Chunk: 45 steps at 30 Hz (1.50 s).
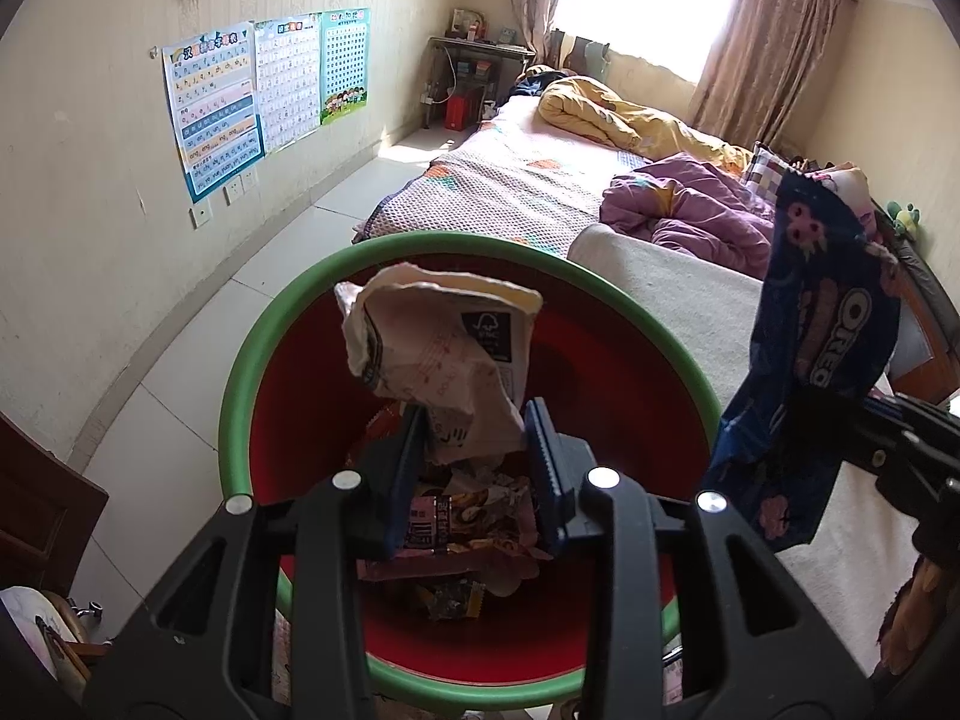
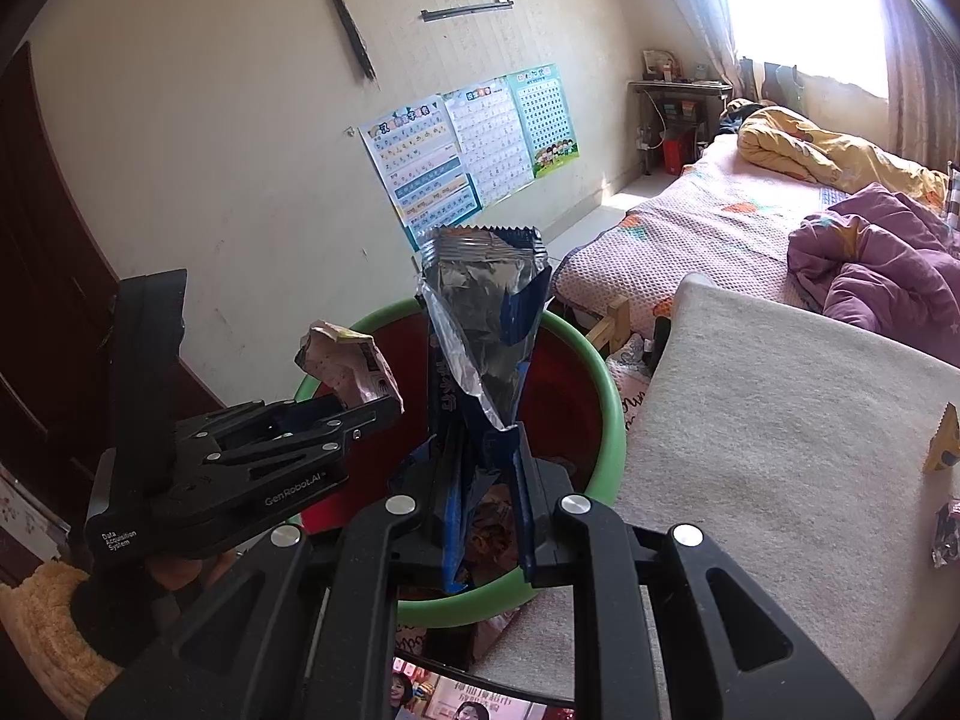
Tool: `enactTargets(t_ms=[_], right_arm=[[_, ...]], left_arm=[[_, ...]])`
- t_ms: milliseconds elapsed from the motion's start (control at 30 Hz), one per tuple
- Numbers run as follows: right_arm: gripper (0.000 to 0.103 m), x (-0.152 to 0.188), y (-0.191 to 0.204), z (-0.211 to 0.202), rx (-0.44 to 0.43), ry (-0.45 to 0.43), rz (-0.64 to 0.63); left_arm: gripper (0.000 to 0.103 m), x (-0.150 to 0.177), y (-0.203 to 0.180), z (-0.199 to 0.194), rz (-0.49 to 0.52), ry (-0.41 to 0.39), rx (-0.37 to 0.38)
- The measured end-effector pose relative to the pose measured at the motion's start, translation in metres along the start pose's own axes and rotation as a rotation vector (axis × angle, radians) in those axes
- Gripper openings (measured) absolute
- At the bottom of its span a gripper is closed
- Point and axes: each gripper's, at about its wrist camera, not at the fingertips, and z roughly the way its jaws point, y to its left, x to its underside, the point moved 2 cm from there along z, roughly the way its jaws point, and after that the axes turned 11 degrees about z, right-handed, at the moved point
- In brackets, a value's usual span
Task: Collect trash
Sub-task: 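Open both grippers to drop the Oreo wrapper and paper into the bin, then grasp the yellow wrapper with the left gripper while the right gripper grasps the pink foil bag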
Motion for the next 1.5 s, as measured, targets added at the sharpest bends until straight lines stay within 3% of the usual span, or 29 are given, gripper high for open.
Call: enactTargets(t_ms=[267, 333, 433, 767, 1033, 1367, 1500], right_arm=[[0.024, 0.001, -0.001, 0.001, -0.006, 0.002, 0.003], [0.034, 0.001, -0.002, 0.0, -0.007, -0.004, 0.01], [0.048, 0.001, -0.002, -0.001, -0.016, -0.01, 0.023], [0.055, 0.003, -0.02, -0.026, -0.016, -0.06, 0.092], [0.058, 0.018, -0.109, -0.075, 0.162, -0.135, 0.231], [0.069, 0.038, -0.251, -0.175, 0.449, -0.306, 0.443], [0.073, 0.045, -0.295, -0.183, 0.485, -0.285, 0.483]], left_arm=[[0.036, 0.003, 0.004, 0.002, -0.013, 0.003, -0.019], [0.053, 0.003, 0.004, 0.002, -0.016, 0.001, -0.037], [0.061, 0.004, 0.006, -0.001, -0.015, -0.006, -0.051], [0.063, 0.003, -0.005, -0.01, -0.004, -0.02, -0.066], [0.063, -0.009, -0.041, -0.025, 0.031, -0.073, -0.071], [0.064, -0.011, -0.129, -0.018, 0.089, -0.058, 0.001], [0.064, -0.012, -0.166, -0.011, 0.116, -0.043, 0.022]])
